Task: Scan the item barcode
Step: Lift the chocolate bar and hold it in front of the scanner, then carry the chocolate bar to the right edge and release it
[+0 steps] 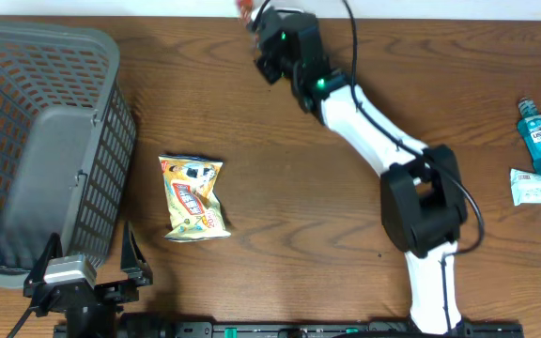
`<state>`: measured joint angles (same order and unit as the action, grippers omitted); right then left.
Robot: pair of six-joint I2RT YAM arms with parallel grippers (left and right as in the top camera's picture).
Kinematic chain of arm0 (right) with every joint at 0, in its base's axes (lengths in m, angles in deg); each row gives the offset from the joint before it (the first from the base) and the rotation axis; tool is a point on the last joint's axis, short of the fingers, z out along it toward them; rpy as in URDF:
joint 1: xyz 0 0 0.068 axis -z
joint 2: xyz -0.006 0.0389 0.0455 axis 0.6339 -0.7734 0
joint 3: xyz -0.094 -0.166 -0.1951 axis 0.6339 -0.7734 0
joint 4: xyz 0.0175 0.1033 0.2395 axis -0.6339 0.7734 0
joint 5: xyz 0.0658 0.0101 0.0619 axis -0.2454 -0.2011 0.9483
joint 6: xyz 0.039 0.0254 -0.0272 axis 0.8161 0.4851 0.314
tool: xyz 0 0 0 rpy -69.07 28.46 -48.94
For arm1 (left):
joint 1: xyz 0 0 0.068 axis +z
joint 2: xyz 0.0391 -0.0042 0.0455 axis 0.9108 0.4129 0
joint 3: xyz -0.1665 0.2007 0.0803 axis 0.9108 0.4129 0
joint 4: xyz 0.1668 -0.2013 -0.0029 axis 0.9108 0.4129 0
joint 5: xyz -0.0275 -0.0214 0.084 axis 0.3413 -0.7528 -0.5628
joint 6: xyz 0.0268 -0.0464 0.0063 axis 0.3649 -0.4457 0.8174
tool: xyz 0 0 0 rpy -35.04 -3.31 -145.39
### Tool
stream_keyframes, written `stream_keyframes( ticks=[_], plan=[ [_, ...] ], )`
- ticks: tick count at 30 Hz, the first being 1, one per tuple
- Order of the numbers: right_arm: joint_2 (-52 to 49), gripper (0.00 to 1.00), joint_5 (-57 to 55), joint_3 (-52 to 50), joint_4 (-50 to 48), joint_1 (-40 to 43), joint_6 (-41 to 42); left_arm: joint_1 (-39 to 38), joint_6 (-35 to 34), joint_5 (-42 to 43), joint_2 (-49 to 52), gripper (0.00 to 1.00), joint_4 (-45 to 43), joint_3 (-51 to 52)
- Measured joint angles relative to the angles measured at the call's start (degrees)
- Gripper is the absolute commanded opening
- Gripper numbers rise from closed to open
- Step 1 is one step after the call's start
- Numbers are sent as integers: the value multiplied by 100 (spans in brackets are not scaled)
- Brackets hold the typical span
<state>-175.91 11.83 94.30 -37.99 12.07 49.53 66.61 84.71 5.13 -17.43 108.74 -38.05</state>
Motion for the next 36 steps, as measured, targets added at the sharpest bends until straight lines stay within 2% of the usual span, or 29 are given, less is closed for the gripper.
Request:
stream_keyframes(
  ticks=[9,18,24,29,36],
  plan=[
    [-2155,1,-527,2778,811,275,-7,0,0,0,0,98,0,0],
    [-2420,1,-1038,3565,1445,264,7,0,0,0,-2,98,2,0],
    [-2369,1,-1692,4291,3307,275,9,0,0,0,0,98,0,0],
    [-2013,1,-2389,4406,4968,378,138,0,0,0,0,98,2,0],
    [-1491,1,-3045,4507,6675,1281,417,0,0,0,-2,98,2,0]
  ],
)
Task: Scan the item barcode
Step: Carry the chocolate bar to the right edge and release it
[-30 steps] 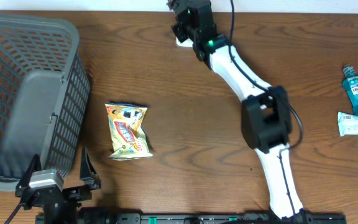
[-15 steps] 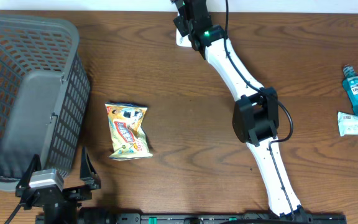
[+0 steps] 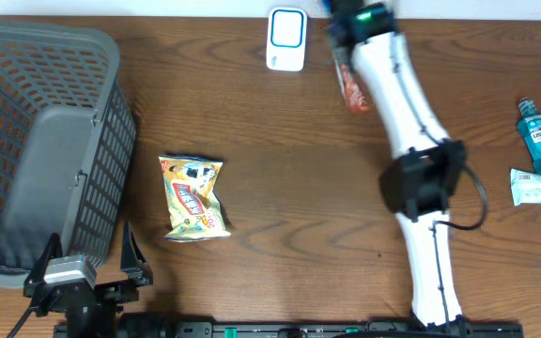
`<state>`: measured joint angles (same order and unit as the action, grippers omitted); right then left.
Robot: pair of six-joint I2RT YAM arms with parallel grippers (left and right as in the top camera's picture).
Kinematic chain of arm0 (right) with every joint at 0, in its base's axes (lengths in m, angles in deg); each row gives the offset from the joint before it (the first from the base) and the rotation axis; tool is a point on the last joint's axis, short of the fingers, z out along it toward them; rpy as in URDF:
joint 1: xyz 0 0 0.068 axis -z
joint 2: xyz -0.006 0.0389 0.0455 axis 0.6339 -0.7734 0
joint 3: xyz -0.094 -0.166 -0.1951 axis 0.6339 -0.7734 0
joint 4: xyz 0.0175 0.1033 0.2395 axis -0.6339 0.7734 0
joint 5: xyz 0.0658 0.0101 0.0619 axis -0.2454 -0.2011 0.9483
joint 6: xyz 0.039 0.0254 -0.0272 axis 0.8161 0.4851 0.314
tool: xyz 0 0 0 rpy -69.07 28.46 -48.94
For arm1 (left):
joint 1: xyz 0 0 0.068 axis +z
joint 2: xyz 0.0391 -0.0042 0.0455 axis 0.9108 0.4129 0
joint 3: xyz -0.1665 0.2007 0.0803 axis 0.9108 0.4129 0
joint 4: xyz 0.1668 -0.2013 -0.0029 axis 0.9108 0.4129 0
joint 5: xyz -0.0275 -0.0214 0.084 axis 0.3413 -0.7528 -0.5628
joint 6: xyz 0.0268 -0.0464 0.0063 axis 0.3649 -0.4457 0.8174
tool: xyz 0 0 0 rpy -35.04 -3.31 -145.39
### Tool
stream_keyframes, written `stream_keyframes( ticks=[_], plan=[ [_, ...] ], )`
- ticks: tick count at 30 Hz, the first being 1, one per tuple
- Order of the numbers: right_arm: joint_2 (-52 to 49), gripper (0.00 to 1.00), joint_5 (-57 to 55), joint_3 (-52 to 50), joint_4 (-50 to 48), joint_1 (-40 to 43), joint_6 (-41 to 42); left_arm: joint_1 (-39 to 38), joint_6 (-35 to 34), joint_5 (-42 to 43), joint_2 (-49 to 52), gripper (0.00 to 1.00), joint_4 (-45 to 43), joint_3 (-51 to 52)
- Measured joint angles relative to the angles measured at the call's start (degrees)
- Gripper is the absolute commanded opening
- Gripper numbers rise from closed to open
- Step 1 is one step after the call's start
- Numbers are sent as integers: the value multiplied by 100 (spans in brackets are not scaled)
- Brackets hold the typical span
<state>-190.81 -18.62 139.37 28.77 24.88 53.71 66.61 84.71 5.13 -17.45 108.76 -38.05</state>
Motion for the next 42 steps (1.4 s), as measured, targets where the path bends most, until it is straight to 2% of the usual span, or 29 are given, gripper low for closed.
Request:
stream_keyframes(
  ticks=[6,9,10,12,15,16,21,27,30,36,42],
  plan=[
    [20,1,-116,-474,107,1456,271,0,0,-2,2,98,0,0],
    [15,1,295,-922,122,2109,348,0,0,0,2,98,0,0],
    [11,4,588,-1056,107,2295,369,0,0,0,2,98,2,0],
    [11,30,1200,-1233,74,2505,398,0,0,0,2,98,7,0],
    [11,52,1952,-1300,-17,2555,358,0,0,0,0,98,9,0],
    [11,63,2214,-1300,-68,2492,376,0,0,0,2,98,9,0],
    [11,81,2949,-1335,-280,1978,354,0,0,0,0,98,13,0],
    [11,85,3294,-1880,-1224,1115,498,0,0,0,0,98,13,0],
    [11,90,3366,-2227,-1572,776,675,0,0,0,2,98,15,0],
    [11,80,2820,-2531,-2249,402,1191,0,0,0,2,98,15,0],
    [22,73,2214,-2957,-2323,339,1585,0,0,0,2,98,15,0]
  ],
)
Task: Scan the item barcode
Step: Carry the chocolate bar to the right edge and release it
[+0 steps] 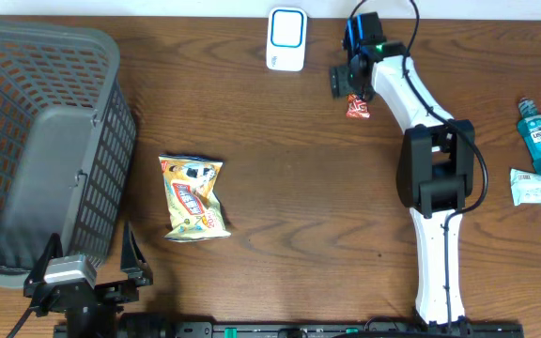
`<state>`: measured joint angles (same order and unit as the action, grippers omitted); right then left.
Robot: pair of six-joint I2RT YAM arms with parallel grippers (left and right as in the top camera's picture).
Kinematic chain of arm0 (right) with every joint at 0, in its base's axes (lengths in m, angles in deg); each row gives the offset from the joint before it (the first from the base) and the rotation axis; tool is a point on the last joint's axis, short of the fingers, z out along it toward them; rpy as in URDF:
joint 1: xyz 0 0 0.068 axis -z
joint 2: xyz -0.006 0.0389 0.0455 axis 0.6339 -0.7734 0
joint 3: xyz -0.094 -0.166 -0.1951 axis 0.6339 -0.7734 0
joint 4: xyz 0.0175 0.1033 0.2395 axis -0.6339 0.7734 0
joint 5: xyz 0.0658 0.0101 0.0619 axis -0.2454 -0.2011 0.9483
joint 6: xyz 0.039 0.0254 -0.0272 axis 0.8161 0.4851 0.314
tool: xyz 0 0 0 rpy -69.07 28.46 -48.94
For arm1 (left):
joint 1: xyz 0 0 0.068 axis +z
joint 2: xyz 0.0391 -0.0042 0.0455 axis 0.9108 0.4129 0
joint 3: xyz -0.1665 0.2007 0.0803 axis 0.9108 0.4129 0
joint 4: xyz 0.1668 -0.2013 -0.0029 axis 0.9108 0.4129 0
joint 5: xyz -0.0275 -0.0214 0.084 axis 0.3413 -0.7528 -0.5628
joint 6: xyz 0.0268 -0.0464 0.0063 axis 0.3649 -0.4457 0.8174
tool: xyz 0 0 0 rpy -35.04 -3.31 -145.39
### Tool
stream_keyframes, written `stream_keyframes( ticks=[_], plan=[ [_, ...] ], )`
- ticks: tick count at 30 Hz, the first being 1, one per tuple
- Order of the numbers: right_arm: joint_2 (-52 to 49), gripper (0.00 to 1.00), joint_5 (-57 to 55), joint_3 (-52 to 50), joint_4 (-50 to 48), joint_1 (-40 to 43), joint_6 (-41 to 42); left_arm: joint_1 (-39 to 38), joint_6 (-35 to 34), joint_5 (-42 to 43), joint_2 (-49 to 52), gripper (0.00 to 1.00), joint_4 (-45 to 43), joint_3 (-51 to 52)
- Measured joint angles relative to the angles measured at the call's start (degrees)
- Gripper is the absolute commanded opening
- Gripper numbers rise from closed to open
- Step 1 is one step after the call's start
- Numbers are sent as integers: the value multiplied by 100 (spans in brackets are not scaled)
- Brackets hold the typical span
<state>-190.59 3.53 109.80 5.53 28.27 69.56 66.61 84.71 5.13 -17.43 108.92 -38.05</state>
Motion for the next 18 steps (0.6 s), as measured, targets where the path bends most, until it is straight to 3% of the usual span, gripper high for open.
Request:
stream_keyframes(
  ticks=[1,2,4,12,18],
  plan=[
    [13,67,-31,-37,-24,15,26,0,0,0,-2,98,-2,0],
    [22,51,-42,-66,-48,24,52,0,0,0,0,98,0,0],
    [59,3,-68,-146,-74,46,96,0,0,0,-2,98,-2,0],
    [173,1,-175,-214,435,487,136,0,0,-2,0,98,-2,0],
    [278,1,-538,-221,1054,1547,103,0,0,0,0,98,0,0]
  ],
)
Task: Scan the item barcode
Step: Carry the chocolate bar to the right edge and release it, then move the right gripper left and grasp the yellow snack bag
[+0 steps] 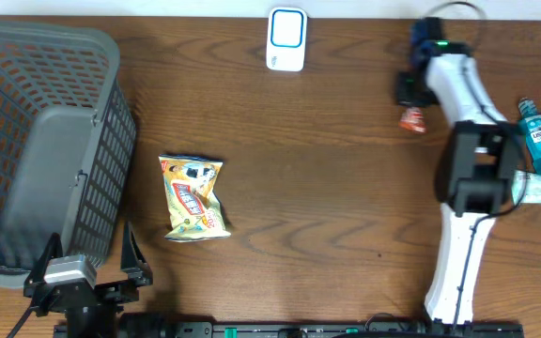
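A white and blue barcode scanner point(286, 38) lies at the table's far edge, in the middle. My right gripper point(409, 95) is well to the right of it, shut on a small red and orange packet point(412, 119) that hangs just below the fingers. A yellow snack bag point(193, 196) lies flat left of centre. My left gripper point(89, 253) rests at the front left corner, open and holding nothing, a short way from the snack bag.
A big grey mesh basket point(45, 56) fills the left side. On the right edge are a blue mouthwash bottle, a pale wrapped packet point(538, 186) and a small orange item, beside my right arm's base.
My right gripper has moved to the right with the red packet, from just right of the scanner to about halfway toward the mouthwash bottle. The left arm and the snack bag have not moved.
My right gripper first held the red packet at the far edge, its arm covering the scanner. Then it was right of the uncovered scanner with the packet below it. It stayed close to the scanner after that, and now holds the packet farther right.
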`<state>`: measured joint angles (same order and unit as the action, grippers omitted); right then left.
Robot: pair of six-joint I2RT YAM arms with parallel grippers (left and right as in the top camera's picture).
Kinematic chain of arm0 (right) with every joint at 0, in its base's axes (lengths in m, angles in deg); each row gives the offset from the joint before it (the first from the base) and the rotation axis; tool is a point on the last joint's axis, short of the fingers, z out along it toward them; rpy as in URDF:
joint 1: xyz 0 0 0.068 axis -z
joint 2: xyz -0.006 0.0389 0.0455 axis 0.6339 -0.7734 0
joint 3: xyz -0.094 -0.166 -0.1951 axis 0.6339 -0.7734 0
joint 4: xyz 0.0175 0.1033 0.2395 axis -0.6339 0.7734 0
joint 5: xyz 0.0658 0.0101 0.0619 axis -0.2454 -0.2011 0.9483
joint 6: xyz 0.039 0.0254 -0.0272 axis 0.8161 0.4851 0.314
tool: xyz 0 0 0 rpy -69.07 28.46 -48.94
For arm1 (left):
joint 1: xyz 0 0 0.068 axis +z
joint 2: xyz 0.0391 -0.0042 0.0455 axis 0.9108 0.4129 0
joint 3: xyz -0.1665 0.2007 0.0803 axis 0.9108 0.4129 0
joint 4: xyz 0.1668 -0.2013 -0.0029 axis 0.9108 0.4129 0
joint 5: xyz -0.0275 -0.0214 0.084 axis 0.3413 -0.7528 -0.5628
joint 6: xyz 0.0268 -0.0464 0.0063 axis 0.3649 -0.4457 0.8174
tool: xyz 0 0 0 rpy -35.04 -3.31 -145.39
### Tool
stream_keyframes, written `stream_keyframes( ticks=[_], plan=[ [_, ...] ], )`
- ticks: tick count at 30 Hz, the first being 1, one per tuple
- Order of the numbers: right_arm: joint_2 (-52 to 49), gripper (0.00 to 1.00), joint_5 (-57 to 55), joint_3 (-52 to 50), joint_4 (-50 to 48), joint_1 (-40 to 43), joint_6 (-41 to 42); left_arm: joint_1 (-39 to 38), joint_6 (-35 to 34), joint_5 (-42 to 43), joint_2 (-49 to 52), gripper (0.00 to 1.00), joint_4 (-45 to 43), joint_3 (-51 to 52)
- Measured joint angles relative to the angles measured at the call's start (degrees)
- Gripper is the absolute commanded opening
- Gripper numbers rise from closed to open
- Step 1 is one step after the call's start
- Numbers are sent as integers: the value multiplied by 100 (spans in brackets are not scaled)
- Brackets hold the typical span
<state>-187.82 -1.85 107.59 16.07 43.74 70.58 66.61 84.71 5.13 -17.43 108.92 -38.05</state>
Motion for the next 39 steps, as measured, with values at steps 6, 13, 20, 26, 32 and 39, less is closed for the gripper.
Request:
stream_keyframes(
  ticks=[6,13,20,26,32,39],
  plan=[
    [98,1,-732,-46,122,1222,-404,0,0,0,-2,98,0,0],
    [149,12,-780,-79,146,2118,-560,0,0,0,0,98,4,0],
    [240,73,59,-81,168,2326,-586,0,0,0,0,98,7,0],
    [1126,85,669,-127,166,2131,31,0,0,-2,-2,98,7,0],
    [2332,99,2087,-63,424,1668,1082,0,0,0,-2,98,9,0],
    [2365,63,3644,-140,1327,481,1749,0,0,0,0,98,7,0]
  ],
)
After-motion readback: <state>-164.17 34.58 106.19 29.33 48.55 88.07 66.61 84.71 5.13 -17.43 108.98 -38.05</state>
